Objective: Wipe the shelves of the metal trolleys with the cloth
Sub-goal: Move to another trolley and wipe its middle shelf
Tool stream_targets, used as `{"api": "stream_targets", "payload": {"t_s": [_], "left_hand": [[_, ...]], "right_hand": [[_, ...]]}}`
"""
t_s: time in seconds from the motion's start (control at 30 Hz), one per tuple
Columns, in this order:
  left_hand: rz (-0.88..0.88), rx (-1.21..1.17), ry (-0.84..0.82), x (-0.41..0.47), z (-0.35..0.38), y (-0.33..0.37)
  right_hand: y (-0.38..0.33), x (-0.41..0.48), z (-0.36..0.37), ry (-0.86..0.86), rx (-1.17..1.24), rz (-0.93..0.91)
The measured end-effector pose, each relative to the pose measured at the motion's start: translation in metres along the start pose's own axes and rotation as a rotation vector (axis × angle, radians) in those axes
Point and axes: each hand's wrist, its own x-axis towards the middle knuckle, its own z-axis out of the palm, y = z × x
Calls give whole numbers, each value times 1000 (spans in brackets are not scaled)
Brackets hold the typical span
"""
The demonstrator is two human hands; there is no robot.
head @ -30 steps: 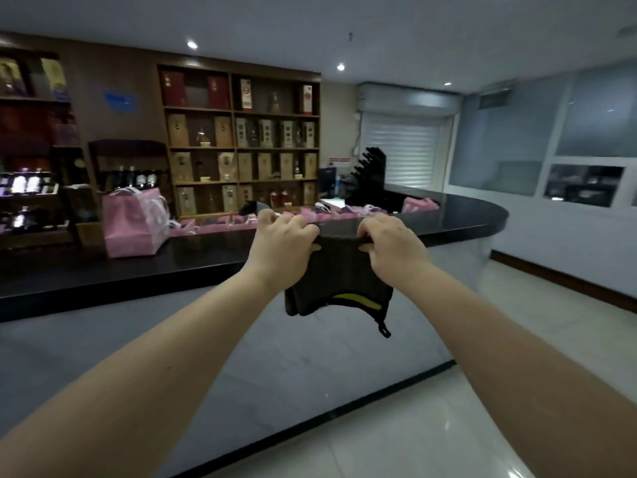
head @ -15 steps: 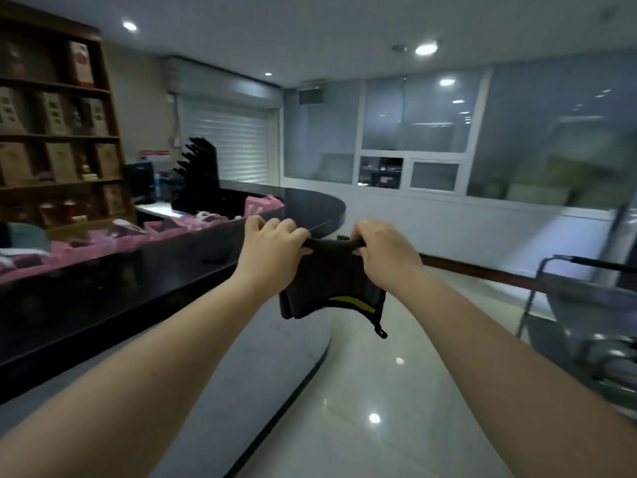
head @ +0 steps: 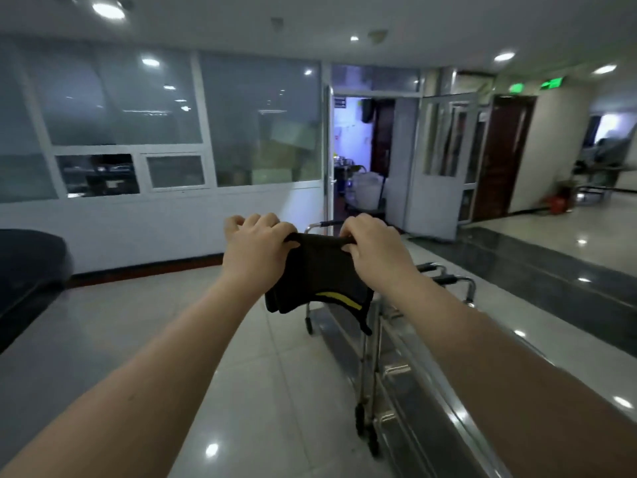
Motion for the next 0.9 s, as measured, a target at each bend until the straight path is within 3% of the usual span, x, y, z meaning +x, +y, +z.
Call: {"api": "stream_targets", "payload": {"t_s": [0.43,0.6,0.9], "left_hand": [[434,-331,127,225,170,113],[591,-475,84,244,244,158],[878,-883,-83,216,338,217]], "right_hand": [[186,90,-13,159,-276,379],[229,75,18,177,-499,527],[236,7,94,268,-588,983]]}}
